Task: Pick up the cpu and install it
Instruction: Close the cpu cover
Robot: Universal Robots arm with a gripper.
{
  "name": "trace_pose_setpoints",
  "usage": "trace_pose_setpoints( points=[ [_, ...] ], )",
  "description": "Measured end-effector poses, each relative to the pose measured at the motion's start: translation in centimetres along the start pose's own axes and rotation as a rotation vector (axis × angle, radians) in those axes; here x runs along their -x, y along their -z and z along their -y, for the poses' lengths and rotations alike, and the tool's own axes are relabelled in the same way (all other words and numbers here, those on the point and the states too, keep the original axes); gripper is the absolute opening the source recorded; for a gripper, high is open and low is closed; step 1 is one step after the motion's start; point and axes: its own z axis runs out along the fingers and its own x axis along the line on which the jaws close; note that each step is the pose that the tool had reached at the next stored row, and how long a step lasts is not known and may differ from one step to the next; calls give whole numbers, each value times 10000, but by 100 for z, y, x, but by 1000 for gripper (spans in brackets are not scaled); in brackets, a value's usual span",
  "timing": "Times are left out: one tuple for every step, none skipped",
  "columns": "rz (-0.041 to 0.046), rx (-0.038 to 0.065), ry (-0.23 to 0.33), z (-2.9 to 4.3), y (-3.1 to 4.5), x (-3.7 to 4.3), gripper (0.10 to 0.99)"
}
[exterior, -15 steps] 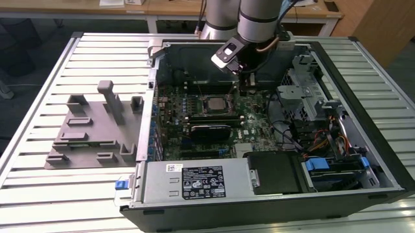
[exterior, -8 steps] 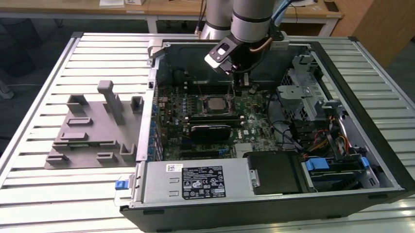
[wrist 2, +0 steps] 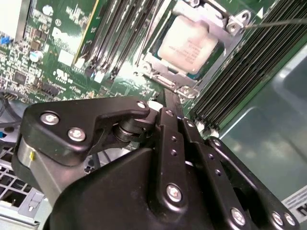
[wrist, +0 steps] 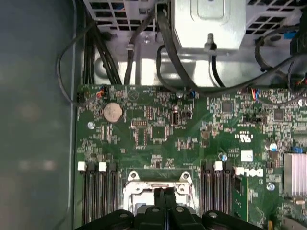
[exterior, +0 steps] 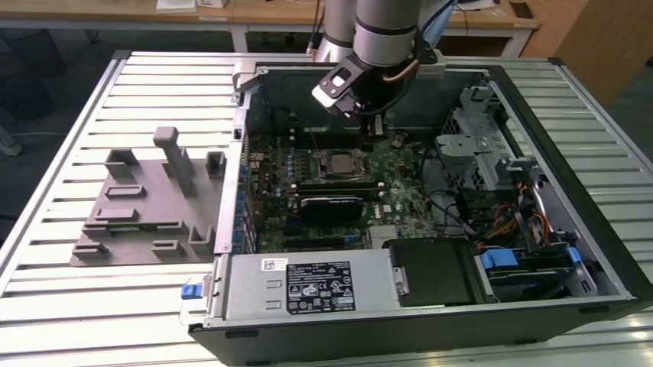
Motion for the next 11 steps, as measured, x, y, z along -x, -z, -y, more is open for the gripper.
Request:
trace_pose_setpoints(
  points=[
    [1, 0, 0, 17, 1, 0, 106],
    [1, 0, 0, 35, 1, 0, 106],
    [0, 0, 0, 54, 1, 0, 106],
    [0, 0, -1, 75, 1, 0, 106],
    [-2, 1, 0, 97, 0, 0, 106],
    [-1, 1, -1, 118, -2, 0, 106],
    [-1, 0, -1, 136, -7, 0, 106],
    [1, 0, -1, 154, -14, 0, 106],
    [3, -1, -1, 171, -23, 0, 106],
    [5, -1, -1, 188, -34, 0, 106],
    [7, 0, 0, 211, -46, 0, 106]
  ],
)
